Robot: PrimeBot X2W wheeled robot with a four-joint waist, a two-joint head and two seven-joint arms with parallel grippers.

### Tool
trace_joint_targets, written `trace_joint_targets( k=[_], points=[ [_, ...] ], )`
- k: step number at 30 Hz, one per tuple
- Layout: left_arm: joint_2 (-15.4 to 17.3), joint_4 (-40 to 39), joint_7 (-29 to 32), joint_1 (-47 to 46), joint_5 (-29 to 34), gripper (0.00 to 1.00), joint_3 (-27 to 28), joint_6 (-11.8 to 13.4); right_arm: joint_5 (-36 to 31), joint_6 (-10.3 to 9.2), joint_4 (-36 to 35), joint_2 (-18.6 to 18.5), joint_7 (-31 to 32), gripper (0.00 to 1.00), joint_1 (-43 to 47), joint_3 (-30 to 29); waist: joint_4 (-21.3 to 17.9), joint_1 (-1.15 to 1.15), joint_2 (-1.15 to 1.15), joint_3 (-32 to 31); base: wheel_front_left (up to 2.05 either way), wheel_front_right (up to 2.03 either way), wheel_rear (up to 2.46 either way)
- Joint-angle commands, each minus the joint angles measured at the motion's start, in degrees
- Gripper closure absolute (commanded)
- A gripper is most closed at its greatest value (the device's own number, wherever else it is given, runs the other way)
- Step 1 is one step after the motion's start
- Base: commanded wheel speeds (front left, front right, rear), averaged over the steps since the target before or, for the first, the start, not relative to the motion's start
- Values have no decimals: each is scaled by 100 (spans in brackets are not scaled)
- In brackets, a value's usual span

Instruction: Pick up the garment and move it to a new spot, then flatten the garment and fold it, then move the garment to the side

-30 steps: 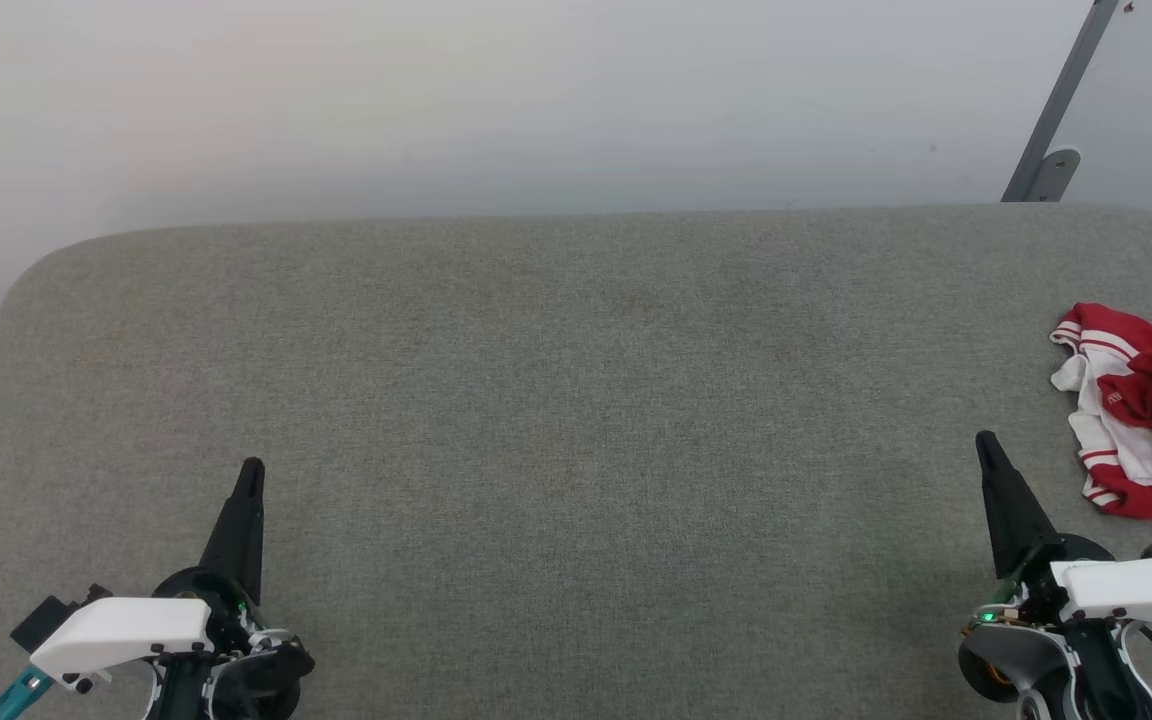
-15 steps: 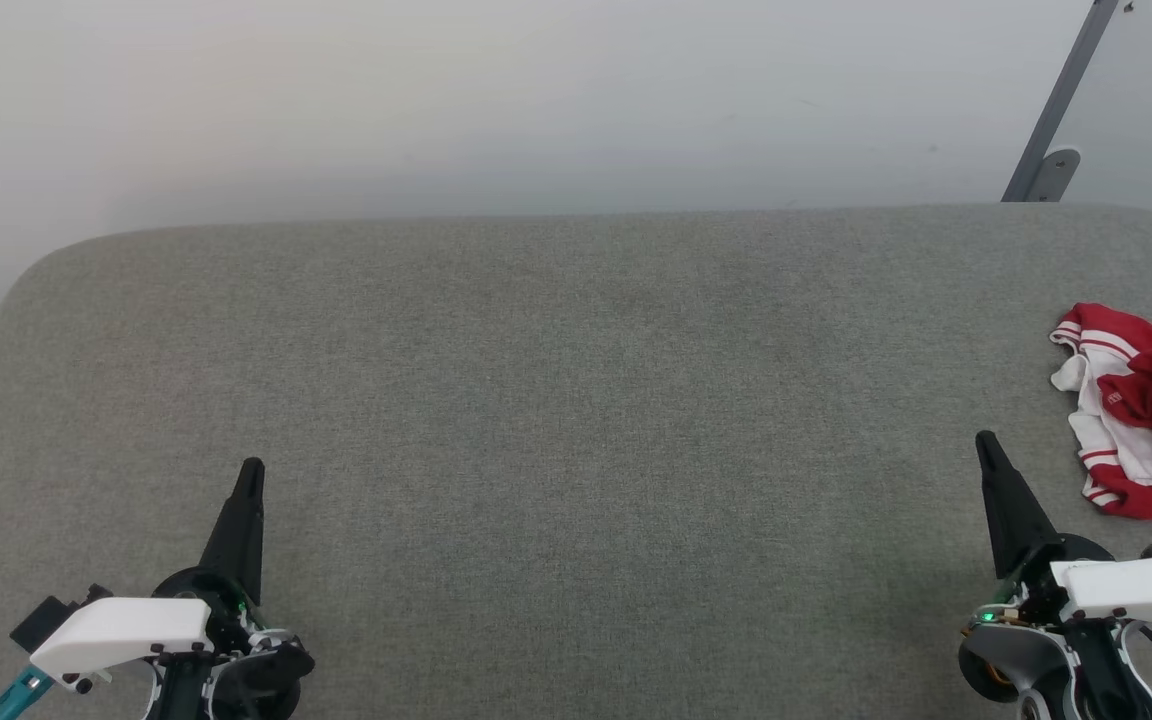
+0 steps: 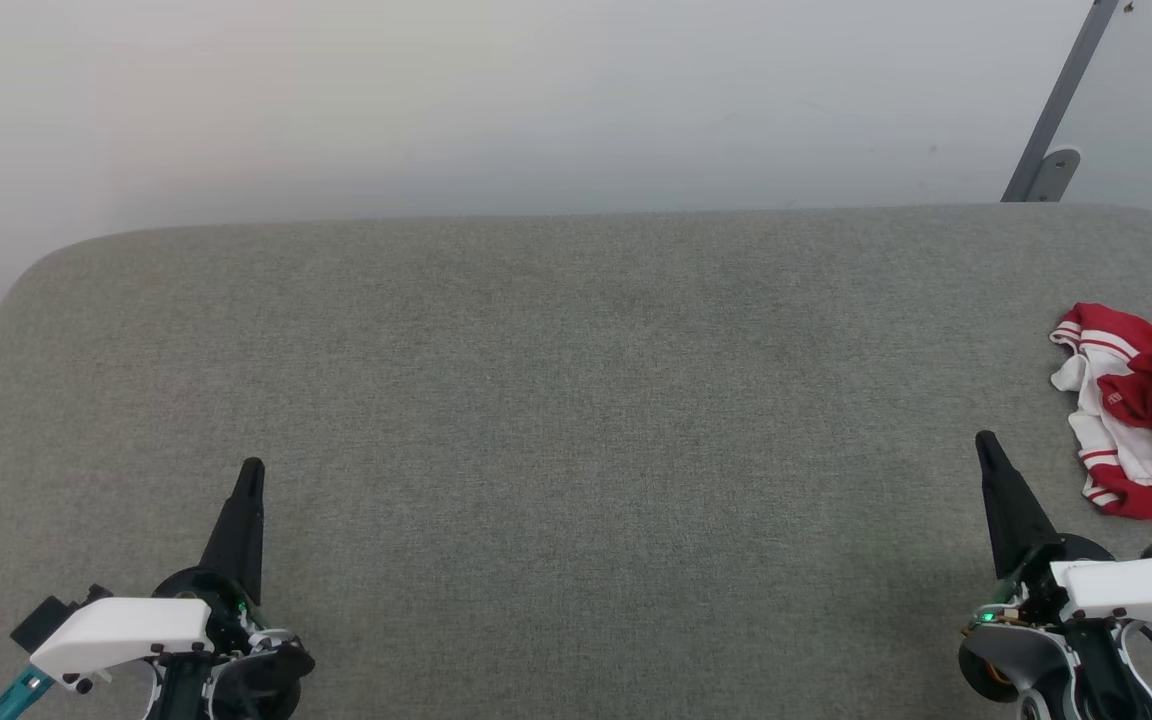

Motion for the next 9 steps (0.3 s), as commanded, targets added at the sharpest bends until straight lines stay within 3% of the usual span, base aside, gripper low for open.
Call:
trace_joint_targets(
  k=[1,9],
  points=[
    [1,-2,15,-77,10,100,14,-33,22,0,17,11,15,100,-27,-7,0,0,0,0,0,0,0],
    [1,-2,17,-77,11,100,15,-33,22,0,17,11,15,100,-27,-7,0,0,0,0,0,0,0]
  ],
)
